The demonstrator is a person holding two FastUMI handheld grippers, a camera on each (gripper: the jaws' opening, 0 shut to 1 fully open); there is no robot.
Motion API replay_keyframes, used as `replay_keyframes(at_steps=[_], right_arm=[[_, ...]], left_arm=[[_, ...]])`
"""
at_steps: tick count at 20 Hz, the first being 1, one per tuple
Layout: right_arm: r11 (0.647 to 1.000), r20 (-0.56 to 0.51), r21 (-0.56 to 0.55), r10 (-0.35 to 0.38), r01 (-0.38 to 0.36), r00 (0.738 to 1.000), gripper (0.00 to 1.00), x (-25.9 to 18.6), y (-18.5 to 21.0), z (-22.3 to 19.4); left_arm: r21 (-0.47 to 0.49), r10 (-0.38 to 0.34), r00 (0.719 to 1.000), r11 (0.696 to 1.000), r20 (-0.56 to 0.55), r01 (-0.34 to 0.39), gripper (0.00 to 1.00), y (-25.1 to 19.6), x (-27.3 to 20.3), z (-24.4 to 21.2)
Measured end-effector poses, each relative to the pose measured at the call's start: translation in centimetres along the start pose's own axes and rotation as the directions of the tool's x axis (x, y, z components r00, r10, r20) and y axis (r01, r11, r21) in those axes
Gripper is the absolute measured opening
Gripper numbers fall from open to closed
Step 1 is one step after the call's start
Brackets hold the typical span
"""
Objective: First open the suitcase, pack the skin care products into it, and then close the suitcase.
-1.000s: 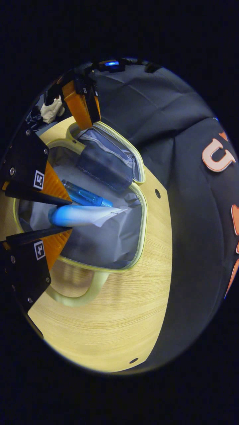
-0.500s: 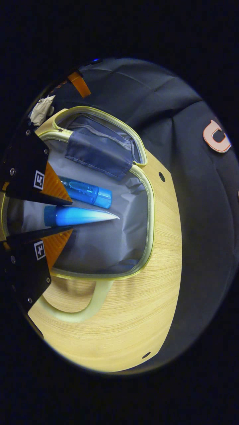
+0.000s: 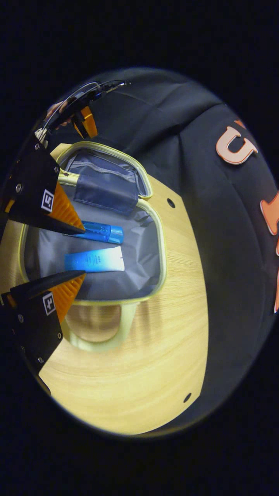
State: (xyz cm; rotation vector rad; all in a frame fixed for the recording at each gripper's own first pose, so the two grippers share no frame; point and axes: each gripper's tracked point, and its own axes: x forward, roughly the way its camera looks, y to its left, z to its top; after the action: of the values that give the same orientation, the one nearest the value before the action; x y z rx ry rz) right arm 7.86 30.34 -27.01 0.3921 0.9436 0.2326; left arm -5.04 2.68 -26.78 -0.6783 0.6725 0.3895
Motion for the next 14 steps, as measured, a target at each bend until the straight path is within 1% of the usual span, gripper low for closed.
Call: replay_keyframes(at_steps=[1,2,4,6,7,9,12,14], right_arm=[[1.000,0.034,-0.014,-0.010,0.010,0.999,0.64,-1.0,-0.2,0.5],[1.000,0.064,-0.025,-0.014,0.016,0.998,0.69,-2.1,-0.3,0.8],[0.999,0.106,-0.031,-0.024,0.027,0.994,0.75,-4.0,-0.4,1.1],[0.999,0.141,-0.025,-0.040,0.044,0.989,0.79,-5.8,-0.9,1.4],[0.998,0.152,-0.018,-0.050,0.053,0.987,0.80,-6.6,-1.1,1.5],[0.998,0.178,-0.021,-0.046,0.051,0.983,0.81,-8.2,-0.8,1.8],[0.998,0.227,-0.031,-0.039,0.047,0.973,0.82,-10.3,-0.2,2.9],[0.999,0.251,-0.033,-0.032,0.041,0.967,0.82,-11.4,-0.1,3.6]], left_arm=[[-0.040,-0.013,1.000,0.999,-0.003,0.013,0.88,0.2,0.3,0.3],[-0.082,-0.032,0.999,0.996,-0.007,0.031,0.93,0.4,0.9,0.6],[-0.160,-0.041,0.998,0.987,-0.045,0.034,0.93,1.5,2.4,0.4],[-0.237,-0.062,0.997,0.970,-0.054,0.047,0.93,2.2,3.7,0.8],[-0.283,-0.090,0.994,0.957,-0.054,0.071,0.93,2.5,3.9,1.0],[-0.369,-0.173,0.981,0.920,-0.086,0.130,0.93,1.8,4.9,0.5],[-0.443,-0.245,0.968,0.875,-0.060,0.194,0.93,1.4,5.8,1.0],[-0.515,-0.275,0.961,0.824,0.004,0.238,0.82,1.2,6.8,2.8]])
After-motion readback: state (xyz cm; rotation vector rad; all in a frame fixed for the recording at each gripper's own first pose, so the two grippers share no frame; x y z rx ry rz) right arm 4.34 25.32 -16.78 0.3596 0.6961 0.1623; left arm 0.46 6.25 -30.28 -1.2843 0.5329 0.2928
